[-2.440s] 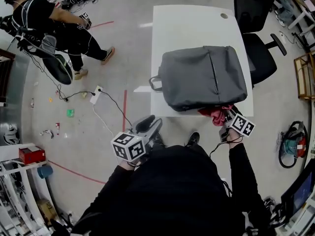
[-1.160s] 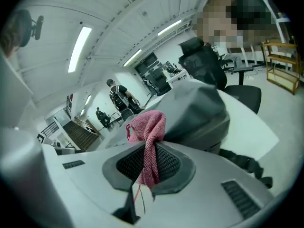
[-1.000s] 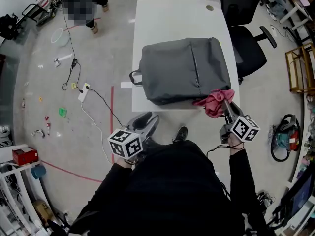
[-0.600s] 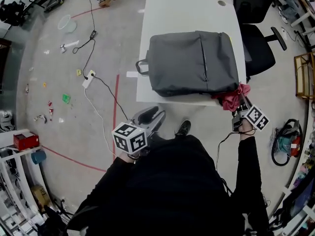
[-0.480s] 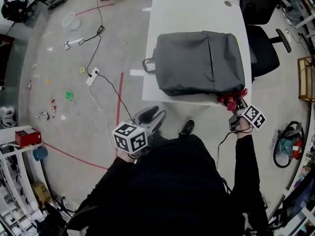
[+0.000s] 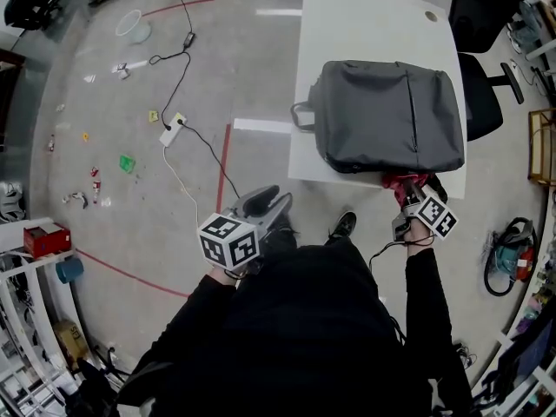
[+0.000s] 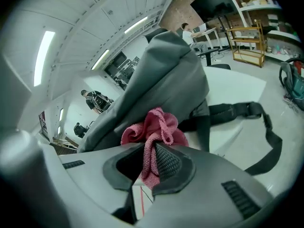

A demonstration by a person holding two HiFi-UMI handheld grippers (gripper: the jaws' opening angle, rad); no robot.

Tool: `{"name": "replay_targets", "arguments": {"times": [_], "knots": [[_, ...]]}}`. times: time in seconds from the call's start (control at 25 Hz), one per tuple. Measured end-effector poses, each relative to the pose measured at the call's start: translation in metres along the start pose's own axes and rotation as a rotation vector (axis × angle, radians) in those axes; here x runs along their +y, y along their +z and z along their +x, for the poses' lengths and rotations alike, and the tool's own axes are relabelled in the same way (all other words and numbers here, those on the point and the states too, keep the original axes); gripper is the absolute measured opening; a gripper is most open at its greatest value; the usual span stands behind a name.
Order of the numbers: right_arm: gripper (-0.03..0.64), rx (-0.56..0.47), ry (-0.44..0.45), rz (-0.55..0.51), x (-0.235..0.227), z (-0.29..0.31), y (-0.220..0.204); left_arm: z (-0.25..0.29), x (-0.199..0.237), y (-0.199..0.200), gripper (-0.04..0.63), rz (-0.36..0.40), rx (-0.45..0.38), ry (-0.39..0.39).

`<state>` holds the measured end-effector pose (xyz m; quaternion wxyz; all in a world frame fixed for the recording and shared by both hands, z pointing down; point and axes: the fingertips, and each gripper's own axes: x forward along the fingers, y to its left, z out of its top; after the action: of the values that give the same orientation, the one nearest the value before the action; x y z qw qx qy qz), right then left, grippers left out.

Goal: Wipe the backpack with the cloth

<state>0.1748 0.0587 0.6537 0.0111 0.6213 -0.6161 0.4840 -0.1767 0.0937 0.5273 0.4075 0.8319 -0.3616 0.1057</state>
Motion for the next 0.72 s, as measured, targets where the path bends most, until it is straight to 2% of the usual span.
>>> {"name": "replay_targets", "arguments": {"times": [0.24, 0.48, 0.6, 0.72], "knots": [[0.052, 0.087, 0.115, -0.04, 0.09, 0.024, -0.074, -0.016, 0.04, 0.006, 0.16, 0.013, 0.012, -0.039], [0.052, 0.179, 0.264, -0.072, 0.197, 0.037, -0.142, -0.042, 0.077, 0.016, 0.16, 0.077, 0.032, -0.047], [0.052, 0.225, 0.374, -0.187, 0.248, 0.034, -0.154, -0.048, 0.081, 0.022, 0.16, 0.123, 0.033, -0.079], [0.052, 0.237, 0.447, -0.318, 0.286, 0.029, -0.152, -0.045, 0.076, 0.028, 0.16, 0.152, 0.011, -0.137]]}}
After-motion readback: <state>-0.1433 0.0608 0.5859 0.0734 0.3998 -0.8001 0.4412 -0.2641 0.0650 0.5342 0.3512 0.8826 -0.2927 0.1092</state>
